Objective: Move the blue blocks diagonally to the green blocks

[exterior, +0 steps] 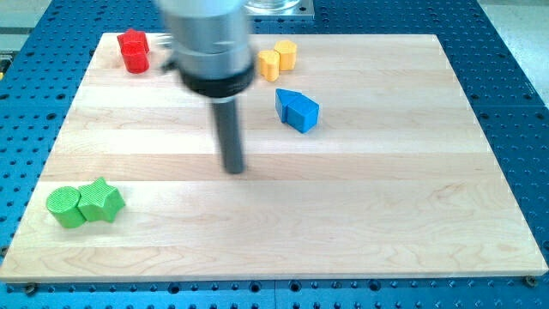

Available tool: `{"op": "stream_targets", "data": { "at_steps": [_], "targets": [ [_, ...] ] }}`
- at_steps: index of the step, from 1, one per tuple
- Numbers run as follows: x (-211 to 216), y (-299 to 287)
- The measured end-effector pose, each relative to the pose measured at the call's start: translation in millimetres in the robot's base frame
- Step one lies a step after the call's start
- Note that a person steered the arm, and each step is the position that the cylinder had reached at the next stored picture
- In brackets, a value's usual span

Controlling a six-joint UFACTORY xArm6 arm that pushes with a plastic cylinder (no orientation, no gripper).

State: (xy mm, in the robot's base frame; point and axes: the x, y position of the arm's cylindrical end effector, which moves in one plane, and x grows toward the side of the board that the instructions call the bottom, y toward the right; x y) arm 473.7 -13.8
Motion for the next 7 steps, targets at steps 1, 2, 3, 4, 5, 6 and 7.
{"op": "stream_targets", "data": {
  "at_steps": [1,2,3,4,5,6,7],
  "targets": [
    [-15,80],
    [-57,88],
    [-74,93],
    [-74,88],
    [-79,72],
    [-106,72],
    [-104,51]
  ]
}}
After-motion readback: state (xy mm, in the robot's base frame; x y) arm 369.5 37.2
